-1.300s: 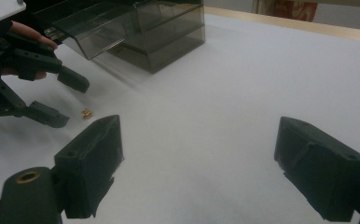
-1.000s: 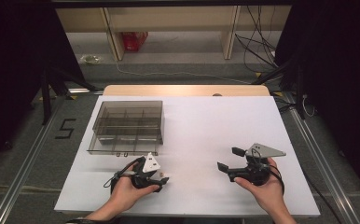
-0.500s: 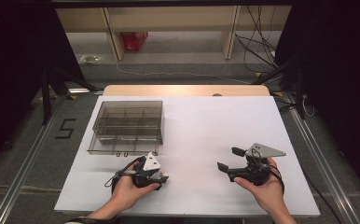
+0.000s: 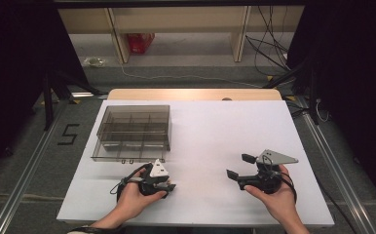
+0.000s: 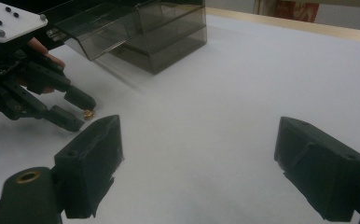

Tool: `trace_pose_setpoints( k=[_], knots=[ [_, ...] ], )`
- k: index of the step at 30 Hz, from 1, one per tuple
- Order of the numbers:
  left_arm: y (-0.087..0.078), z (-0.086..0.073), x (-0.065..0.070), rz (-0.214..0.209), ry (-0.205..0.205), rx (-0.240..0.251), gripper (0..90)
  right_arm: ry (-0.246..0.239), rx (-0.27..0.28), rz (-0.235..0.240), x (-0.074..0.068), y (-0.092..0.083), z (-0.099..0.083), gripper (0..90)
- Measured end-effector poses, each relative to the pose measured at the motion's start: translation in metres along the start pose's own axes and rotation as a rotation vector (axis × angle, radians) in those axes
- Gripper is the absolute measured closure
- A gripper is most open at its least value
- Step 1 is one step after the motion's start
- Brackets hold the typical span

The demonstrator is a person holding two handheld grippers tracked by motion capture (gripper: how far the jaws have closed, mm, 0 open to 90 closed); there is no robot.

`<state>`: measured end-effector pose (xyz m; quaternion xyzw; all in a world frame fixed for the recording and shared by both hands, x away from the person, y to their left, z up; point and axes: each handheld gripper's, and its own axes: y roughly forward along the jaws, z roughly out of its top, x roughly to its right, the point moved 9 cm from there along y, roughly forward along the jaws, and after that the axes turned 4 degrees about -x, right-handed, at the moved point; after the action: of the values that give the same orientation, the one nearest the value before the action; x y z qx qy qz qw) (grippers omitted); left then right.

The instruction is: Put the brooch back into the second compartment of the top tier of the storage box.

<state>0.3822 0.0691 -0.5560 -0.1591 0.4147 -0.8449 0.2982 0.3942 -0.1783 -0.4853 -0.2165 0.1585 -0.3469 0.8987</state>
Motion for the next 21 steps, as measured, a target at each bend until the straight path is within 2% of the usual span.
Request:
trace_pose_setpoints(
  k=[21],
  knots=[
    [-0.0011, -0.0006, 0.0029, 0.004, -0.016, -0.010, 75.4, 0.003, 0.001, 0.002, -0.0007, 0.0003, 0.0004, 16.0]
  ],
)
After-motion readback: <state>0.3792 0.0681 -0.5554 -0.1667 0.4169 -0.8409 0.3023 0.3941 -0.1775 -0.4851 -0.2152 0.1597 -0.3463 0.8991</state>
